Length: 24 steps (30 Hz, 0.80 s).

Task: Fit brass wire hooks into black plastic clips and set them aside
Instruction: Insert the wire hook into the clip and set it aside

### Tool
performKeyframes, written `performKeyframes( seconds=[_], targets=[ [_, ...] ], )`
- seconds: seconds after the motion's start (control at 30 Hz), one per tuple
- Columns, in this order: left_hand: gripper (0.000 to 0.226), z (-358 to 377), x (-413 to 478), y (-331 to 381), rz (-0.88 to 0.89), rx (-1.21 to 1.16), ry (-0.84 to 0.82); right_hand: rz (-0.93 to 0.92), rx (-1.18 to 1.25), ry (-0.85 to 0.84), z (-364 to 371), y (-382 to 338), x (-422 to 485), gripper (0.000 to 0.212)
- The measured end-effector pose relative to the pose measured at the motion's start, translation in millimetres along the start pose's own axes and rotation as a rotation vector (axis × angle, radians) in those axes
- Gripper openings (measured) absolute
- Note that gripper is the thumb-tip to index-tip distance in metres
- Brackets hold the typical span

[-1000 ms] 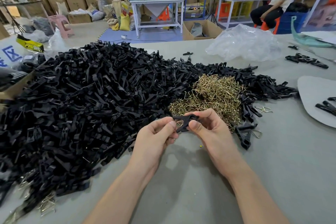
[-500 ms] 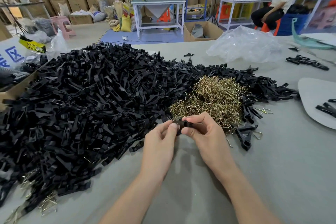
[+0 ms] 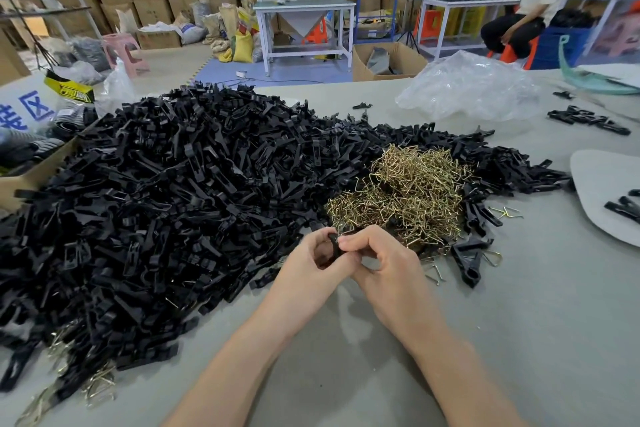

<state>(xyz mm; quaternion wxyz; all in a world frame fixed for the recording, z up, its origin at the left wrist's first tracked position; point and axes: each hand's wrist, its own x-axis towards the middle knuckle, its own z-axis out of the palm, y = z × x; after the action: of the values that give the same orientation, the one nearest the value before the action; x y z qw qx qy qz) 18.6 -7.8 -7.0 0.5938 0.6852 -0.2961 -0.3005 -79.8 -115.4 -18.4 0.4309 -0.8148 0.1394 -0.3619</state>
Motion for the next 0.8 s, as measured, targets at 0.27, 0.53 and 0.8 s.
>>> performKeyframes(
  seconds=[0.27, 0.53, 0.8],
  targets=[
    [0.095, -1.2, 5.8, -5.2, -0.070, -0.102, 0.021, -0.062, -0.070, 0.006, 4.1, 0.8, 0.3, 0.021],
    [0.098, -0.7, 7.1, -4.9, -0.062, -0.143, 0.050, -0.091, -0.166, 0.044, 6.9, 2.4, -0.5, 0.034],
    [0.099, 0.0, 4.7, 0.8, -0.067, -0.206, 0.056, -0.109, -0.168, 0.072, 9.4, 2.1, -0.1, 0.036]
  ],
)
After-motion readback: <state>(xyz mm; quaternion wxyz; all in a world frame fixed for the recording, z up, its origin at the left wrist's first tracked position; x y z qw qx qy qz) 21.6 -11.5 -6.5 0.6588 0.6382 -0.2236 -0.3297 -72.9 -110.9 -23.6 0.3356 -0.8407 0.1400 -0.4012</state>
